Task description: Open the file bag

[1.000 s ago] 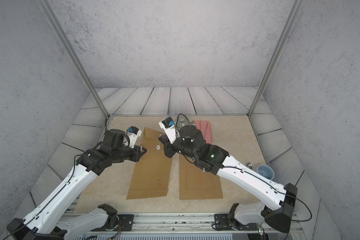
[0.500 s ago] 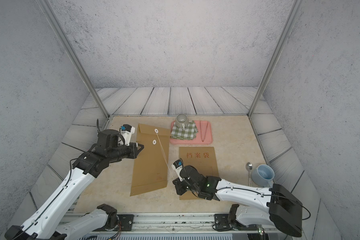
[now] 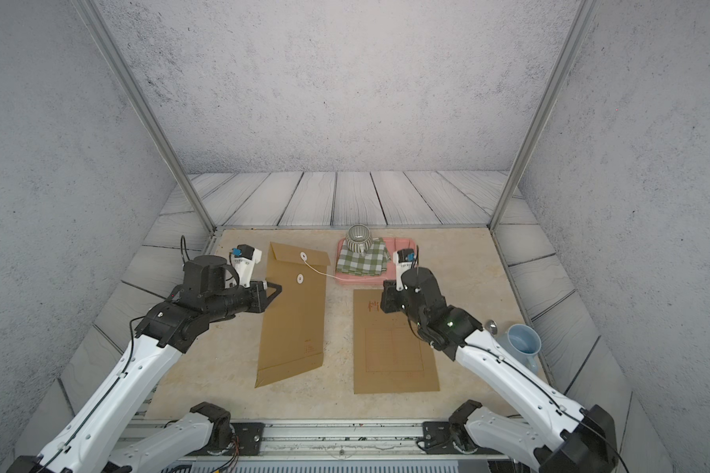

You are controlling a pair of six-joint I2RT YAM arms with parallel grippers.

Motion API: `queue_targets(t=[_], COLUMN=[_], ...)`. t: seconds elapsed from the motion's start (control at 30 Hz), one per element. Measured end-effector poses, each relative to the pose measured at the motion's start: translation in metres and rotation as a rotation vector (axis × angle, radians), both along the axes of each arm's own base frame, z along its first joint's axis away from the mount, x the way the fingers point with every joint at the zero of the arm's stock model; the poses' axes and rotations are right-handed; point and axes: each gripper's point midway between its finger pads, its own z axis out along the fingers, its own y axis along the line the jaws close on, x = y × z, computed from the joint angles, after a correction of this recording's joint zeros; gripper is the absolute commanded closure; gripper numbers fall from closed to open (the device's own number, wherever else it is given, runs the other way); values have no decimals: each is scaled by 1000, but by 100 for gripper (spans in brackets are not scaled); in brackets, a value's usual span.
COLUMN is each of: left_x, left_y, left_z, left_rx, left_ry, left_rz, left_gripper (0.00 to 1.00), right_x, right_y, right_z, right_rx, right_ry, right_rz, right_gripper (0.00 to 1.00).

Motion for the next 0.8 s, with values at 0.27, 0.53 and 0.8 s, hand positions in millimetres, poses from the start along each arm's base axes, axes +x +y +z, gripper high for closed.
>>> queue_targets(t=[0.27, 0.53, 0.8], left_x=[-12, -25, -38], left_y=[-4, -2, -9], left_z=[-7, -2, 8], left_rx=[-10, -31, -100], left_ry=[47, 49, 45], left_rz=[-46, -68, -120], left_gripper=[100, 100, 100], right_x=[109, 203, 222], right_y=[54, 103, 112], right_z=[132, 57, -62], right_rx=[38, 21, -33], right_ry=[-168, 27, 309], right_rz=[60, 111, 102], right_gripper=[100, 100, 48])
